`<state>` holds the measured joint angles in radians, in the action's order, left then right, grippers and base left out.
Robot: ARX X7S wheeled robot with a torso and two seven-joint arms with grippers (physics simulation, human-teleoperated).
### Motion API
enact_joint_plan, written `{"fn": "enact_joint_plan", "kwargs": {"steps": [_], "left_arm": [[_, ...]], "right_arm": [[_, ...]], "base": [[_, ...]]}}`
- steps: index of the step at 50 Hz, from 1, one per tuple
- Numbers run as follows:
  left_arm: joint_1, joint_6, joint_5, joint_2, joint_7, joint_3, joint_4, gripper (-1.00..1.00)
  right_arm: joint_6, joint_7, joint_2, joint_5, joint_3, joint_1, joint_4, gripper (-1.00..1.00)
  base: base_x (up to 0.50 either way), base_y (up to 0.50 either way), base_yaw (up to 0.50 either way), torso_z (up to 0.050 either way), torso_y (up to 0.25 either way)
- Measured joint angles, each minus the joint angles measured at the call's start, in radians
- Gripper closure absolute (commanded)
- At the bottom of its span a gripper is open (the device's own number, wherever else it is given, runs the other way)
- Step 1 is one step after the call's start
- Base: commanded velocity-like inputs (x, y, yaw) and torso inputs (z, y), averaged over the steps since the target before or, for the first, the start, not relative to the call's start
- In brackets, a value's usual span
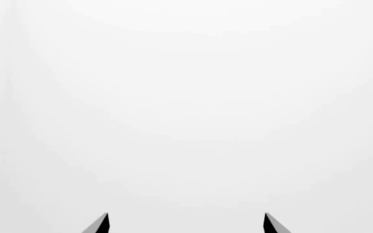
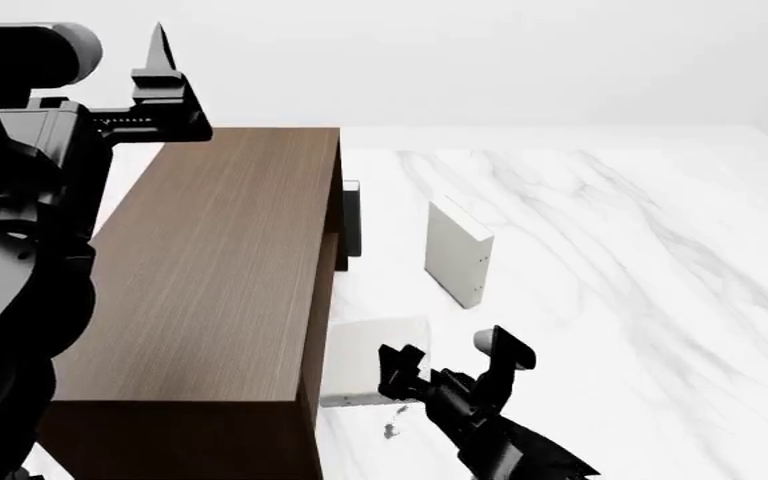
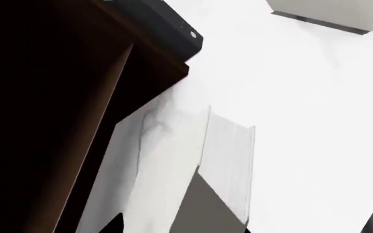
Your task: Pick up the book on the right and place it under the cabinet shelf.
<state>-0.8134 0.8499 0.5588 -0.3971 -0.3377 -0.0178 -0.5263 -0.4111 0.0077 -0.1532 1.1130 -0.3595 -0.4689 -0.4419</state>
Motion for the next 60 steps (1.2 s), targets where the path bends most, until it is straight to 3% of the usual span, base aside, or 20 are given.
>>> {"fn": "enact_joint_plan", "kwargs": {"steps": [28, 60], "left_arm": [[0.013, -0.018, 0.023, -0.003, 0.004, 0.021, 0.0, -1.0], [0.026, -0.028, 0.04, -0.009, 0.001, 0.029, -0.008, -1.0]], "right_arm": [[0.022, -0.062, -0.026, -0.11, -0.057, 0.009, 0.008, -1.0], [-0.07, 0.156, -0.147, -0.148, -0.101, 0.032, 0.164, -1.0]], "base": [[0.0, 0.0, 0.0, -0.002, 0.0], [0.0, 0.0, 0.0, -0.001, 0.0]]}}
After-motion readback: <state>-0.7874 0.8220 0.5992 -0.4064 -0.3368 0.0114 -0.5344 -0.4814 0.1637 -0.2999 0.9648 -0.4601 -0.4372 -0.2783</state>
